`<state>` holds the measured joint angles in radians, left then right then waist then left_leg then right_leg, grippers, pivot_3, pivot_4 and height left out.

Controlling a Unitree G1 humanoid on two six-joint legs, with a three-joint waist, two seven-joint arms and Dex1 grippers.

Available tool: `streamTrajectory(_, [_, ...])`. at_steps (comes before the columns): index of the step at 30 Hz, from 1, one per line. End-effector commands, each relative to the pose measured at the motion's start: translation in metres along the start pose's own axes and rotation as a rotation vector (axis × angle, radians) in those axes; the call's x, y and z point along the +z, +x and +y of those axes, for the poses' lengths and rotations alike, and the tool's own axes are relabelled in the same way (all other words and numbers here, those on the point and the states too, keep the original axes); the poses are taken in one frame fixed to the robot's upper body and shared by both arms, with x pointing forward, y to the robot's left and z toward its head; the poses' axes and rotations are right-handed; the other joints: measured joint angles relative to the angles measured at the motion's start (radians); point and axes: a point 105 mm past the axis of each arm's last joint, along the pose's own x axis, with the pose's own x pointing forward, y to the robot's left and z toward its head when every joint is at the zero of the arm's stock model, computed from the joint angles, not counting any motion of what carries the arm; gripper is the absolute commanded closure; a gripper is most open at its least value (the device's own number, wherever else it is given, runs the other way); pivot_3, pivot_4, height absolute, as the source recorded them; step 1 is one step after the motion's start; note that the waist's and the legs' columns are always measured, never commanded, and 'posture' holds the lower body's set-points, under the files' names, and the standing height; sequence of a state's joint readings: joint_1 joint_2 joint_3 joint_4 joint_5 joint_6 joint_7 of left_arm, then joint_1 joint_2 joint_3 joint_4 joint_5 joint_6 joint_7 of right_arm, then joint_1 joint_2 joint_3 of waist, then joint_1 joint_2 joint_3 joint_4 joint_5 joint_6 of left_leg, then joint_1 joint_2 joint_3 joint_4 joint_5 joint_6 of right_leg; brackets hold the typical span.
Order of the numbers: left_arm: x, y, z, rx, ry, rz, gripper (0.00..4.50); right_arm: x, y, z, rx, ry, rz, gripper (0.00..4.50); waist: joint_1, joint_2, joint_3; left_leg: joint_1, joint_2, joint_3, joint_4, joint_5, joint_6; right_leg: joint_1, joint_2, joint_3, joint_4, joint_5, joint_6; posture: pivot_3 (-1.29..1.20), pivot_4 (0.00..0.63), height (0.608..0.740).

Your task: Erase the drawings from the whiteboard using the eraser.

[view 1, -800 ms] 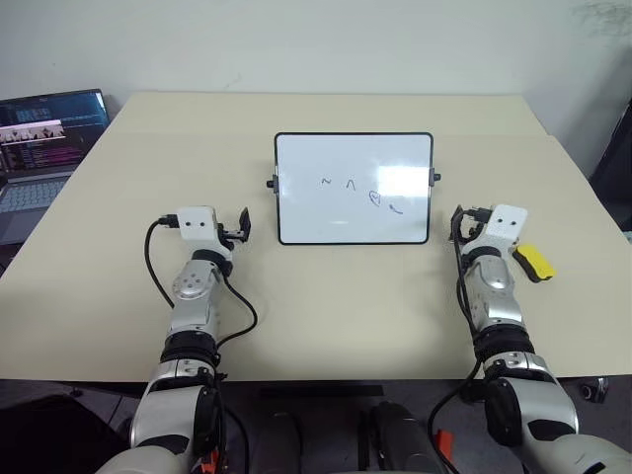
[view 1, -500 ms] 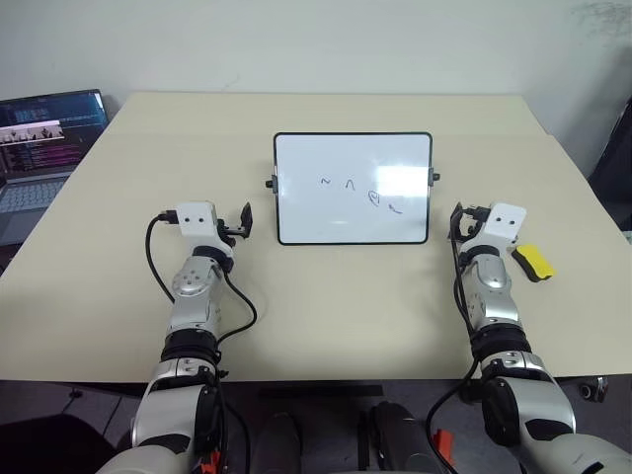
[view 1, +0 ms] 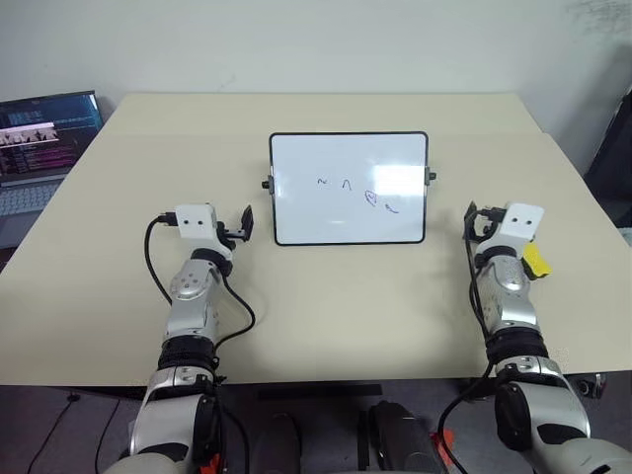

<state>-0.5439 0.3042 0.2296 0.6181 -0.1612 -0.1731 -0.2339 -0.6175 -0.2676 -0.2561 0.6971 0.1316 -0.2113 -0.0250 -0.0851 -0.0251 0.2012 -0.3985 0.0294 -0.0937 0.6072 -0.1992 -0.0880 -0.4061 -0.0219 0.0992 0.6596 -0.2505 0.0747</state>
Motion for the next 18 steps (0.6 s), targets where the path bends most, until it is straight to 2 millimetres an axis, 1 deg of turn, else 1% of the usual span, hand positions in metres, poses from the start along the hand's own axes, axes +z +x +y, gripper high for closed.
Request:
streamTrajectory(1, [0.010,0.000,-0.003,-0.017,0.009,-0.038,0.00,0.010,0.000,0.000,0.034,0.024,-0.033,0.01,0.000,0.000,0.000,0.000,0.000,0.000,0.000,0.000,0.000,0.000,0.000,0.000,0.000,0.000,0.000,0.00,0.150,0.740])
streamTrajectory(2, [0.012,0.001,-0.006,-0.022,0.000,-0.042,0.00,0.011,0.000,0.001,0.048,0.026,-0.035,0.01,0.001,0.000,0.000,0.000,0.000,0.000,0.000,0.000,0.000,0.000,0.000,0.000,0.000,0.000,0.000,0.00,0.150,0.740])
streamTrajectory(4, [0.023,0.005,-0.007,-0.027,0.015,-0.082,0.00,0.013,0.000,0.001,0.055,0.021,-0.040,0.01,0.001,0.000,0.000,0.000,0.000,0.000,0.000,0.000,0.000,0.000,0.000,0.000,0.000,0.000,0.000,0.00,0.150,0.740])
streamTrajectory(5, [0.036,0.005,-0.004,-0.027,0.036,-0.132,0.00,0.015,-0.001,0.001,0.065,0.026,-0.044,0.01,0.001,0.000,0.000,-0.001,0.000,0.000,0.000,0.000,0.000,0.000,0.000,0.000,0.000,0.000,0.000,0.00,0.150,0.740])
streamTrajectory(8, [0.067,-0.004,-0.004,-0.121,0.072,-0.229,0.00,0.022,-0.007,0.004,0.126,0.021,-0.053,0.01,0.001,0.000,0.000,-0.001,0.000,-0.001,0.000,0.000,0.000,0.000,0.000,-0.001,0.000,0.000,0.000,0.00,0.150,0.740])
streamTrajectory(11, [0.097,-0.019,-0.007,-0.302,0.113,-0.244,0.00,0.033,-0.013,-0.006,0.121,0.017,-0.056,0.01,-0.002,0.000,0.000,-0.001,0.000,-0.001,-0.001,0.000,0.000,-0.001,0.000,-0.001,0.000,0.000,-0.001,0.00,0.150,0.740])
streamTrajectory(13, [0.120,-0.022,-0.004,-0.398,0.176,-0.246,0.00,0.040,-0.016,-0.014,0.113,0.075,-0.049,0.01,-0.002,0.001,0.000,-0.001,0.000,-0.001,-0.001,0.000,0.000,-0.001,0.000,-0.001,0.000,-0.001,-0.001,0.00,0.150,0.740])
streamTrajectory(14, [0.127,-0.021,-0.006,-0.449,0.219,-0.235,0.00,0.042,-0.018,-0.016,0.119,0.087,-0.042,0.01,-0.001,0.001,0.000,-0.001,0.000,-0.001,-0.001,0.000,0.000,-0.001,0.000,-0.001,0.001,-0.001,-0.001,0.00,0.150,0.740])
streamTrajectory(16, [0.143,-0.021,-0.023,-0.594,0.226,-0.214,0.00,0.047,-0.023,-0.016,0.170,0.103,-0.032,0.01,0.000,0.000,0.000,-0.001,0.000,-0.001,0.000,0.000,0.000,-0.001,0.000,-0.001,0.002,-0.004,0.003,0.00,0.150,0.740])
streamTrajectory(17, [0.147,-0.024,-0.036,-0.682,0.208,-0.205,0.00,0.050,-0.026,-0.017,0.187,0.103,-0.031,0.01,0.004,0.000,0.000,-0.001,0.000,-0.001,0.000,0.000,0.000,0.000,0.000,-0.002,0.001,-0.004,0.004,0.00,0.150,0.740])
streamTrajectory(18, [0.149,-0.029,-0.056,-0.796,0.200,-0.192,0.00,0.053,-0.029,-0.018,0.209,0.098,-0.025,0.01,0.005,0.000,0.000,-0.001,0.000,-0.002,0.001,0.000,0.000,0.000,0.000,-0.002,0.001,-0.004,0.004,0.00,0.150,0.740])
